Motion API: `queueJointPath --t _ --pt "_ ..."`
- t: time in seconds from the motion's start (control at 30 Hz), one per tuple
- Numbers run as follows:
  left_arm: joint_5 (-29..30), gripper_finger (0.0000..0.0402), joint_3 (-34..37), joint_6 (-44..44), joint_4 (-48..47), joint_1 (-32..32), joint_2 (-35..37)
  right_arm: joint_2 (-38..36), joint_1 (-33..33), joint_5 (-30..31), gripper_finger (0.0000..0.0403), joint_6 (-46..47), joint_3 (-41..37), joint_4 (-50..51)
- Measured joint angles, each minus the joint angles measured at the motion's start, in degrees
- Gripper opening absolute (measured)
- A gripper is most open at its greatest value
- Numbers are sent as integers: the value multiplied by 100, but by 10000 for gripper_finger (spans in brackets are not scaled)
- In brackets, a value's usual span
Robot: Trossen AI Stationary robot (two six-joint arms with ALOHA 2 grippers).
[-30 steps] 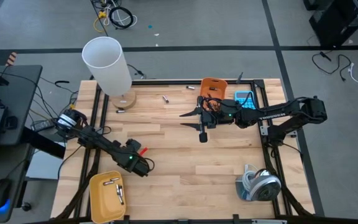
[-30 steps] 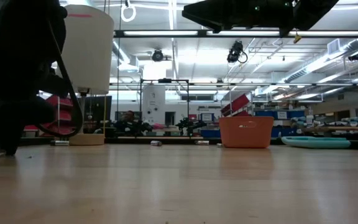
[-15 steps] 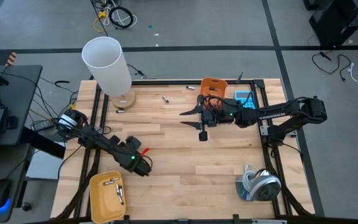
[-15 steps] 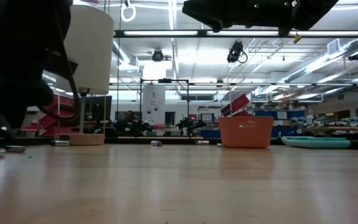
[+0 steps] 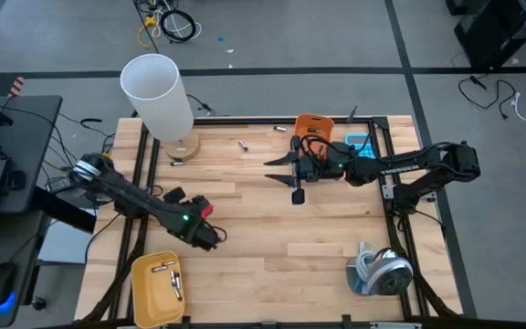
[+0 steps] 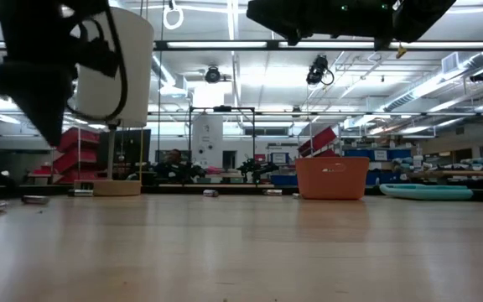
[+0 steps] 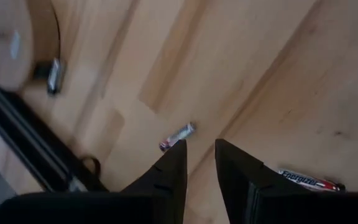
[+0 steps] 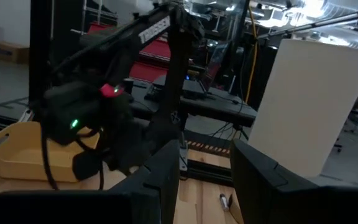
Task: Sort batteries
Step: Put the silver battery into the yellow bin
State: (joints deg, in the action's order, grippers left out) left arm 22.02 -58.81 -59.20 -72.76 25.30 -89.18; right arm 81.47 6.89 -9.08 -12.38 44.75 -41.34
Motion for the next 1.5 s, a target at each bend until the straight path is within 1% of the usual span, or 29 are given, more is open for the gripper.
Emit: queueJointPath --t 0.1,0.2,0.27,0.37,0.47,0.6,0.7,0.87,1.0,1.1,1.17,1.37,1.4,1.43,1.5 --pt "120 81 0 643 52 -141 393 0 5 0 128 81 0 -20" --pt "302 78 0 1492 390 -175 721 0 5 0 128 89 0 -21" --pt "300 76 108 1881 670 -199 935 0 5 0 128 89 -1 -27" --pt "142 74 518 1934 932 -391 1190 0 5 0 128 91 0 -48" --pt "-9 73 939 1933 955 -491 1366 0 12 0 128 91 0 -58" --pt "82 73 1357 1805 1337 -715 1483 0 17 8 128 161 0 -66" --pt "-55 73 1606 1840 1547 -875 1465 0 71 47 128 338 0 -122" --pt "-40 73 1859 2811 1657 -933 1498 0 251 242 126 1124 114 -3" --pt "21 73 2129 3675 2077 -889 1631 3 333 410 120 1607 452 669" --pt "-263 73 2242 3806 2244 -891 1747 190 320 583 116 1731 791 1126" --pt "-265 73 2223 3749 2288 -833 1830 477 276 614 114 1739 1081 1276" --pt "-207 73 2229 2829 2287 -776 1849 1554 165 610 112 1590 2016 1802" --pt "-158 73 2229 2721 2297 -715 1862 1726 151 610 112 1582 2174 1836" --pt "11 73 2229 2617 2279 -624 1882 1872 143 610 112 1580 2327 1900" --pt "625 73 2221 2434 2268 -433 1990 2148 124 612 112 1576 2581 1990"
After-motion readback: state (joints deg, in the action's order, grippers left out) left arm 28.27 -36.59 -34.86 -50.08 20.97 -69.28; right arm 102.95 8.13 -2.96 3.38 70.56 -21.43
